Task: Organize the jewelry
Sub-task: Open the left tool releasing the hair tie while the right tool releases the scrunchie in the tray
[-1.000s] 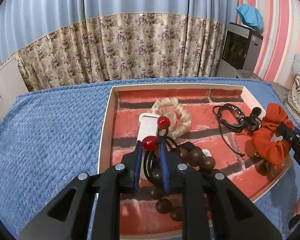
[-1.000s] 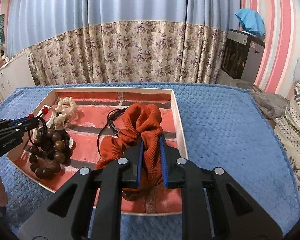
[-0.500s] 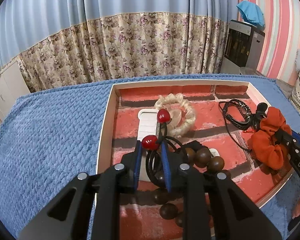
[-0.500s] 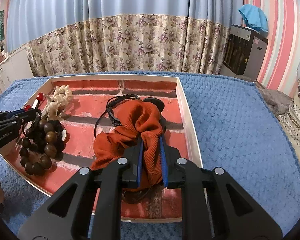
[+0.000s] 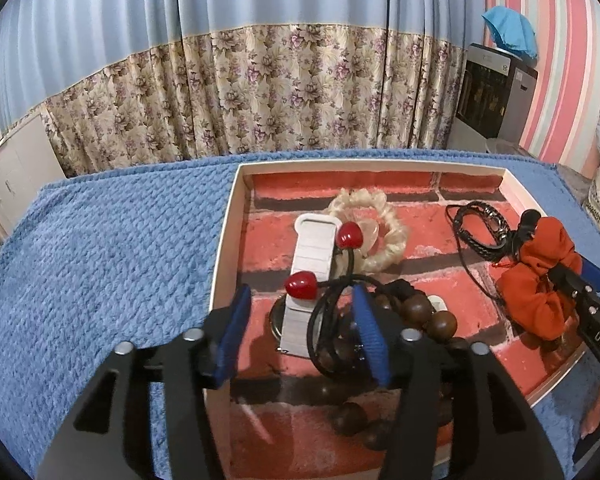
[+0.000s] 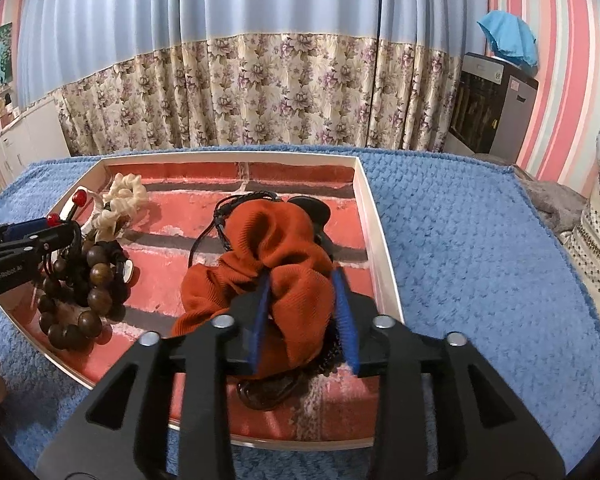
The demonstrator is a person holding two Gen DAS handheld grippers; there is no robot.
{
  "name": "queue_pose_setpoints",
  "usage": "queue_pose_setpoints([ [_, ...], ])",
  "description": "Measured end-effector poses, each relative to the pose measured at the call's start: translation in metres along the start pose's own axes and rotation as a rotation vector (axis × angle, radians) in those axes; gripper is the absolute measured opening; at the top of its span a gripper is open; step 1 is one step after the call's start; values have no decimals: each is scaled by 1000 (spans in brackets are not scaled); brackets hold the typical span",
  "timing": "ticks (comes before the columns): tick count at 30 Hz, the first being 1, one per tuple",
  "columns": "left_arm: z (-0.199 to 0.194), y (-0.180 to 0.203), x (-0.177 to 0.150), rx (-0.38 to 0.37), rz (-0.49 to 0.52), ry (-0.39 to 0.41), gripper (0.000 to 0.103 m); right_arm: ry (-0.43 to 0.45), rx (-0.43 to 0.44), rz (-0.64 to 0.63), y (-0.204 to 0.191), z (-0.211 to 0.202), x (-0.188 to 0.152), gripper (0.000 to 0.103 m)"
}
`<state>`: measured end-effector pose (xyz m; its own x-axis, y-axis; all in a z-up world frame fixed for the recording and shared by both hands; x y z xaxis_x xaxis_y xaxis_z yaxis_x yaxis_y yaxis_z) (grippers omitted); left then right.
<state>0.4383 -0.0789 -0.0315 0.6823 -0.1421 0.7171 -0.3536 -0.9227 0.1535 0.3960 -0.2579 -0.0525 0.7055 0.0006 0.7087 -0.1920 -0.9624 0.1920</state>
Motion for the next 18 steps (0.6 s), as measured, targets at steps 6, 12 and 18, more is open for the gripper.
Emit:
queue_pose_setpoints([
  [6,-22,8,1,-19,10,26,70,50,12,26,11,-17,7,73],
  [12,-53,15,3,-26,3,75,81,98,26,65,27,-44,11,86],
  [18,-91,27,-3,-11,17,121,81,146,23,72,38,-84,10,92],
])
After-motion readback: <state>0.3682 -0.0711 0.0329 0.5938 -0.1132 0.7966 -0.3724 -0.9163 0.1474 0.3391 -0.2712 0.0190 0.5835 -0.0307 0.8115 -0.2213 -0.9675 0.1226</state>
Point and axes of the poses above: each gripper's, at about its wrist camera, not at the fingertips, and z roughly the way its jaws point, y to its right, x to its top, the point moved 1 cm from there along z, roughly the way its jaws point, and after that the axes turned 15 degrees about -x, right-handed, at the moved point
